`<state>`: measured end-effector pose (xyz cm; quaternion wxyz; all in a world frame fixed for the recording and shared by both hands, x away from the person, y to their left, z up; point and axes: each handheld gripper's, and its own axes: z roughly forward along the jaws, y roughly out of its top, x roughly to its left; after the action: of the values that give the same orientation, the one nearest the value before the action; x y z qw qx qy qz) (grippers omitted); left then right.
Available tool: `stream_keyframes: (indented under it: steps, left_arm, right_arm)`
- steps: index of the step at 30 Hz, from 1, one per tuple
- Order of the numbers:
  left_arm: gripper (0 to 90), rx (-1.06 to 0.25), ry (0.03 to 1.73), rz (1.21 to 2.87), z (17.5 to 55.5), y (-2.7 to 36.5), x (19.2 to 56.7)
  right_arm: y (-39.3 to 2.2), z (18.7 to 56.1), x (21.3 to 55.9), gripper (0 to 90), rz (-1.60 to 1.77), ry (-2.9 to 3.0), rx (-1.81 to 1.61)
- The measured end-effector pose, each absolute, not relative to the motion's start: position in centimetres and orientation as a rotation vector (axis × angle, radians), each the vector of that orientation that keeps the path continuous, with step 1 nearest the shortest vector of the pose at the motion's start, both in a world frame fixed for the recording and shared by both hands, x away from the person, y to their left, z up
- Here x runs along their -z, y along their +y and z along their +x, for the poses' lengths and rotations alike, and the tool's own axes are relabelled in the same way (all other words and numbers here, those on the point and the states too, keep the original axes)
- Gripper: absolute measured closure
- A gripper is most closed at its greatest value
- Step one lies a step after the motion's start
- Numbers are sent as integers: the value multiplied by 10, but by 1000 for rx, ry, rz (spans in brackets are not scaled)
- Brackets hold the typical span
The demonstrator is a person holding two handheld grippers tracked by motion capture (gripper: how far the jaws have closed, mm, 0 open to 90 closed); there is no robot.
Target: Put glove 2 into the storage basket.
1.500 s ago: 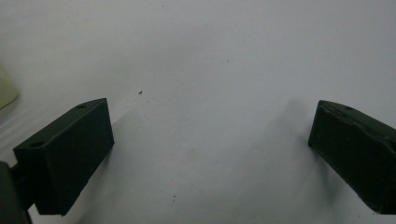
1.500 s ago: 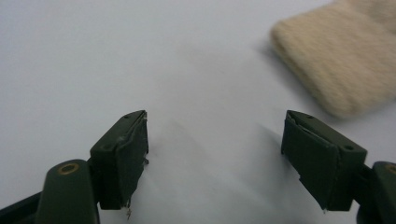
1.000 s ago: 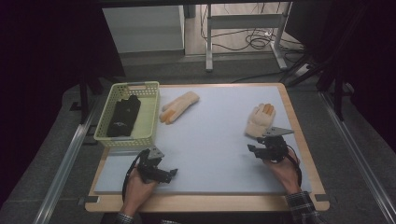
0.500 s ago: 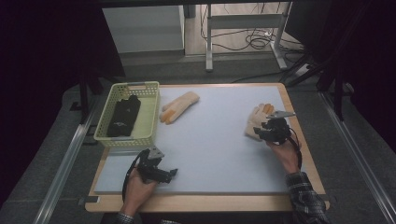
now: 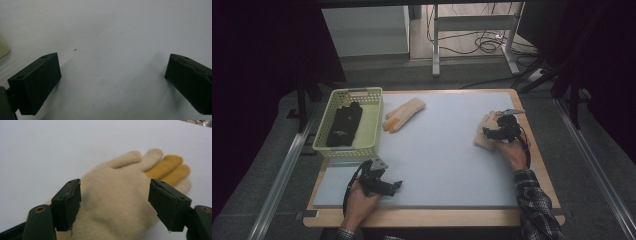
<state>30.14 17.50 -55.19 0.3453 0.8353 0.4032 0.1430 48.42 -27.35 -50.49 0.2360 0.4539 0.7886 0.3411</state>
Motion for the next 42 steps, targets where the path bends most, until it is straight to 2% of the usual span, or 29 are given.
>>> stream_keyframes:
  steps: [7,9,13,15,18,29,42]
  left_arm:
    - [4,-371,1047,2168,301,175,552]
    - [4,-371,1048,2168,301,175,552]
    - [4,-371,1047,2168,301,175,552]
    - [4,-371,1047,2168,301,175,552]
    - [4,-371,1047,2168,301,175,552]
    - [4,-372,1047,2168,301,175,552]
    - [5,-371,1050,2164,301,175,552]
  right_arm:
    - [-274,496,521,234,1277,2177,-909]
    - [-274,497,522,295,1285,2182,-909]
    - [-273,495,520,480,1278,2205,-897]
    - [-271,494,518,538,1276,2210,-882]
    - [-271,494,518,581,1286,2205,-881]
    - [-271,481,506,606,1274,2207,-956]
    - [-238,437,479,603,1123,2319,-1131]
